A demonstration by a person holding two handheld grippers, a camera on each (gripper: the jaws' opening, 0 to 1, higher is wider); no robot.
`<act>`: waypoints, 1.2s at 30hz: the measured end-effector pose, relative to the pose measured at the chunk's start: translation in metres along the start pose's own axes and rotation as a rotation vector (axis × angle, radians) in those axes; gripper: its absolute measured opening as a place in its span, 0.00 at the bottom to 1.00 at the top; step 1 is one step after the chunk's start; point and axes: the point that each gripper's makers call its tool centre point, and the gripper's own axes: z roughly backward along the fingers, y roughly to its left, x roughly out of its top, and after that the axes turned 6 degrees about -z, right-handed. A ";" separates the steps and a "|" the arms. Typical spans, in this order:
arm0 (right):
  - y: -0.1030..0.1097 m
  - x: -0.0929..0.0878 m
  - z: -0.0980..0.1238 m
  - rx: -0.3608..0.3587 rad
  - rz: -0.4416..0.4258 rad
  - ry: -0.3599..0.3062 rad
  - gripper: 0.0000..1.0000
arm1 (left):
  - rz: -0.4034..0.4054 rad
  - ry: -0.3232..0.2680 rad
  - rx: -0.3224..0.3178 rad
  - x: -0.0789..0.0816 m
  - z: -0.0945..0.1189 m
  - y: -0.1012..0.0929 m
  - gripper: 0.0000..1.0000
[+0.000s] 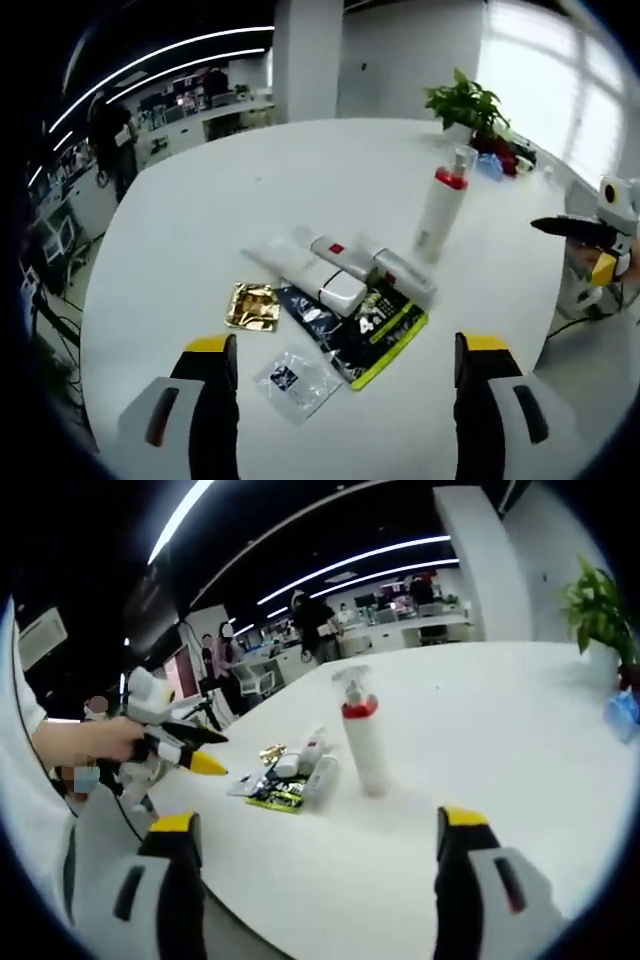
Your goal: Arrange the skincare products in the storage area until every visible bottle or jar stands upright without overlapping.
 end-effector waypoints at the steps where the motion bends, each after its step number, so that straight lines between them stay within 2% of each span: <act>1: -0.001 -0.001 0.000 -0.003 -0.002 0.000 0.98 | 0.006 0.007 0.004 0.001 -0.003 0.001 0.86; 10: -0.010 -0.006 -0.003 -0.017 -0.025 0.006 0.98 | 0.077 0.089 0.073 0.004 -0.043 0.021 0.79; 21: -0.022 -0.003 -0.005 -0.038 -0.042 0.008 0.98 | 0.084 0.148 0.118 0.012 -0.080 0.041 0.73; 28: -0.026 -0.001 -0.007 -0.046 -0.055 0.003 0.97 | 0.085 0.182 0.160 0.011 -0.095 0.058 0.68; 30: -0.027 -0.002 -0.008 -0.046 -0.055 0.007 0.97 | 0.122 0.179 0.165 0.012 -0.098 0.060 0.68; 36: -0.030 -0.004 -0.009 -0.051 -0.064 0.012 0.97 | 0.161 0.178 0.170 0.015 -0.106 0.067 0.67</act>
